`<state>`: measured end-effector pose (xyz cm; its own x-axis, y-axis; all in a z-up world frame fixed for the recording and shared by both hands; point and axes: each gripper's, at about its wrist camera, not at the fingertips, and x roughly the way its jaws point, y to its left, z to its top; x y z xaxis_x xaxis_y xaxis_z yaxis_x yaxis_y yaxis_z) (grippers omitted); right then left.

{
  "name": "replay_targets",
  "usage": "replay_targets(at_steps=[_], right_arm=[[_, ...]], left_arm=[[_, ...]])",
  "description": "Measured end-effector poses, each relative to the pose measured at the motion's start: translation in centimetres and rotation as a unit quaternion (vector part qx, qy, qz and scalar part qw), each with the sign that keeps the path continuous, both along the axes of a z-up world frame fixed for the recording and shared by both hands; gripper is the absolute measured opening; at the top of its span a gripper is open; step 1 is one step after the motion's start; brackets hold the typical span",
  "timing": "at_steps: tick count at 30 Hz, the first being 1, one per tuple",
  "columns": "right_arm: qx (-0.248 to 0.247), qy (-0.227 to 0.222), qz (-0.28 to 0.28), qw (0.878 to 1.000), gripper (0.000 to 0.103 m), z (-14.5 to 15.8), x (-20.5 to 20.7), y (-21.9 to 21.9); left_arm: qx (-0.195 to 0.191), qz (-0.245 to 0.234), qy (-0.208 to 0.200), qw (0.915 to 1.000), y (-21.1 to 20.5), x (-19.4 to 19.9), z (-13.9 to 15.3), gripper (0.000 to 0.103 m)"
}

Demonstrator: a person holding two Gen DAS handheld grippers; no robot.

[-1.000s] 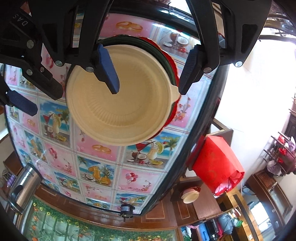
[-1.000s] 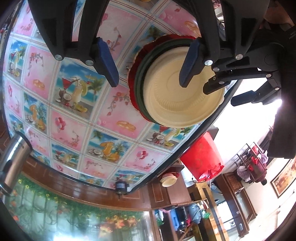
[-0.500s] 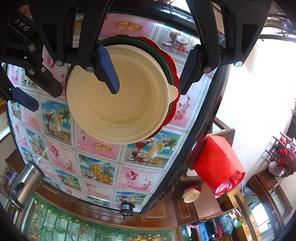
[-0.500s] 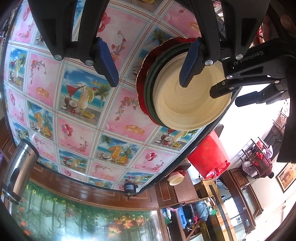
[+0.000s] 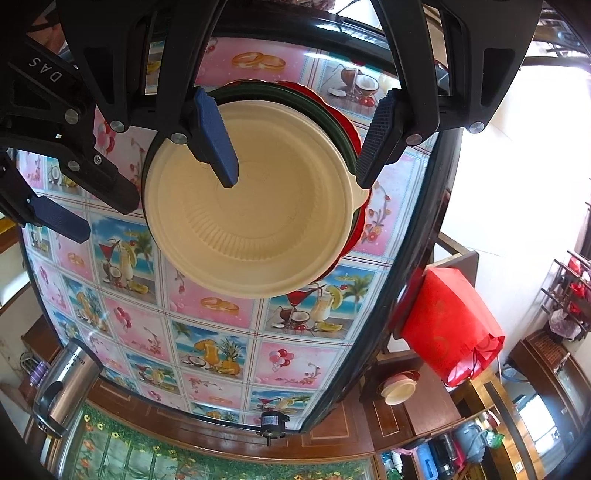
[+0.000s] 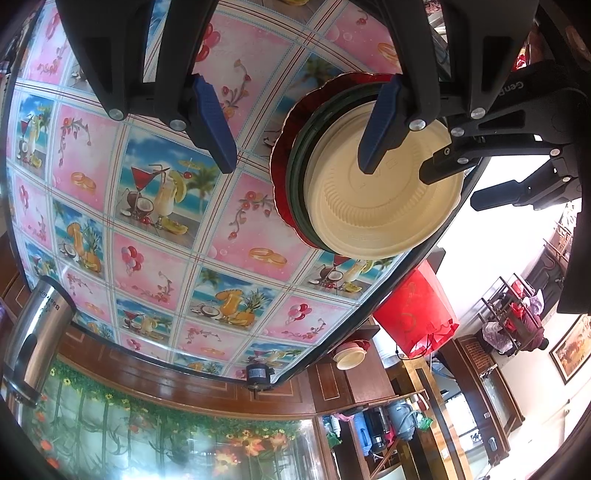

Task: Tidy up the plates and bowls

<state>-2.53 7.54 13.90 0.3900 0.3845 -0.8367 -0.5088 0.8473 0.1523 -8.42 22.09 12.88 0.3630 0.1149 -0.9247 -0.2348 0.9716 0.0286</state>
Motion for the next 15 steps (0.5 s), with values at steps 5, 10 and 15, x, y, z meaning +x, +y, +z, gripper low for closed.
replay_targets(at_steps=[5, 10, 15], right_arm=[[0.001, -0.001, 0.003, 1.0, 0.068, 0.15, 0.05, 0.09], [0.002, -0.002, 0.006, 1.0, 0.068, 0.25, 0.19, 0.14], [0.001, -0.003, 0.004, 1.0, 0.068, 0.31, 0.29, 0.03]], left_arm=[[-0.015, -0.002, -0.002, 0.9999, 0.0, -0.03, 0.17, 0.067], [-0.019, -0.009, -0.002, 0.9998, -0.14, -0.04, 0.24, 0.067], [-0.025, -0.006, -0.005, 0.9997, 0.03, -0.02, 0.4, 0.067]])
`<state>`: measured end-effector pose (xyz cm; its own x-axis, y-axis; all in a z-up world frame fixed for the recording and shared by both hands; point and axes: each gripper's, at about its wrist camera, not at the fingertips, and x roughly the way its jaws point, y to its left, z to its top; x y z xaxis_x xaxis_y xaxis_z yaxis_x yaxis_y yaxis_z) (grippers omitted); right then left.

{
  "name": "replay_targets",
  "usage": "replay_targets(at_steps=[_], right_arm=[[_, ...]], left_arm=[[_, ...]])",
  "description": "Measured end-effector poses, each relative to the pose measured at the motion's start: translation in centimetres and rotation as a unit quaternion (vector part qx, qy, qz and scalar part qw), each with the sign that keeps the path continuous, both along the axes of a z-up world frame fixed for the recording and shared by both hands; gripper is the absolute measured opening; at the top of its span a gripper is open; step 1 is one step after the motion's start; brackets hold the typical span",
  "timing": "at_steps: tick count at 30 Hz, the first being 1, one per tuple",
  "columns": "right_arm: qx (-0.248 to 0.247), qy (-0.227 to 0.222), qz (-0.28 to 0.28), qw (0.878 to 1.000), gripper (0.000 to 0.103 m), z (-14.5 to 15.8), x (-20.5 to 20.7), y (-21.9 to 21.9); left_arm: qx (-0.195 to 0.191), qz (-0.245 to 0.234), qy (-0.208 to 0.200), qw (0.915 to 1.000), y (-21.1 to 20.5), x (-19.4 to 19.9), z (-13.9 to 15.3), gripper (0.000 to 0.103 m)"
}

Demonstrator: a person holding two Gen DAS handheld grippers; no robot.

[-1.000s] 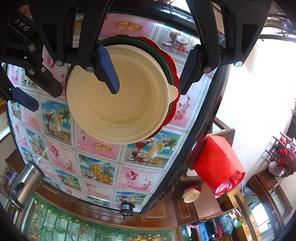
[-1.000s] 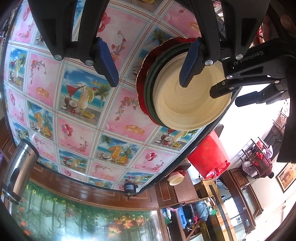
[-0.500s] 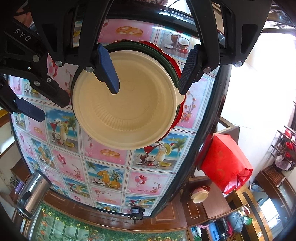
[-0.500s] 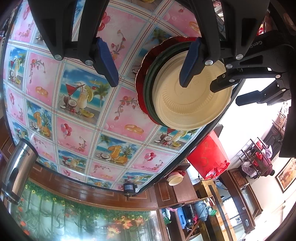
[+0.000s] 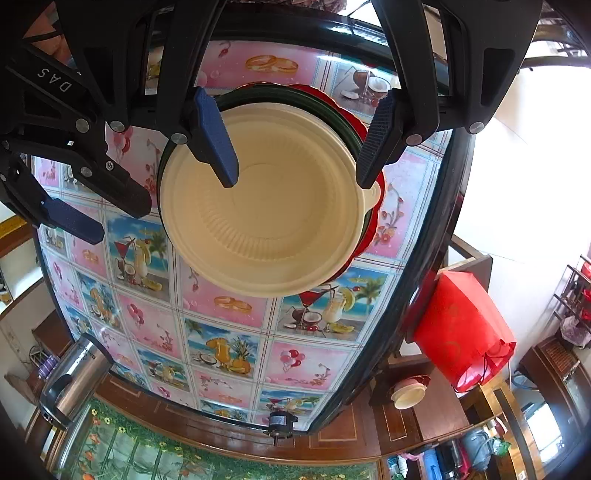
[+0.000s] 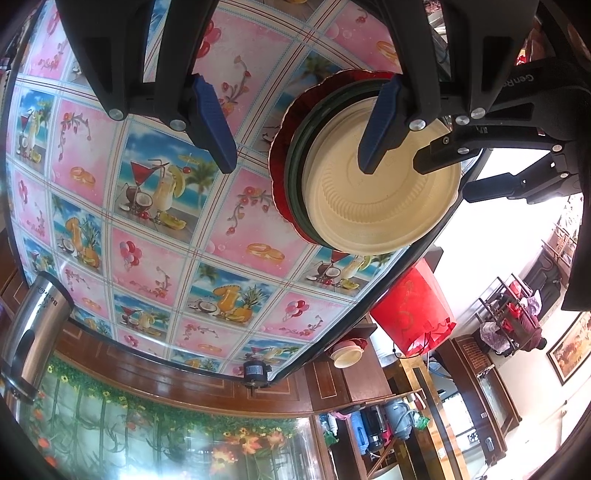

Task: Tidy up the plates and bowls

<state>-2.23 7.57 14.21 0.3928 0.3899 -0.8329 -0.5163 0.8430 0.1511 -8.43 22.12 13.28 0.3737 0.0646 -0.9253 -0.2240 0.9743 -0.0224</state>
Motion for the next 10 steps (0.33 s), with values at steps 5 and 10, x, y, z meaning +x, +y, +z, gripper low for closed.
replay_targets(at_steps=[5, 10], right_arm=[[0.001, 0.003, 0.0, 1.0, 0.068, -0.04, 0.09, -0.21], [0.0, 0.006, 0.002, 1.0, 0.068, -0.24, 0.01, -0.22]], left_arm=[[0.008, 0.003, -0.004, 1.0, 0.15, 0.12, 0.03, 0.067], [0.015, 0.003, -0.007, 0.9999, 0.24, 0.15, 0.1, 0.067]])
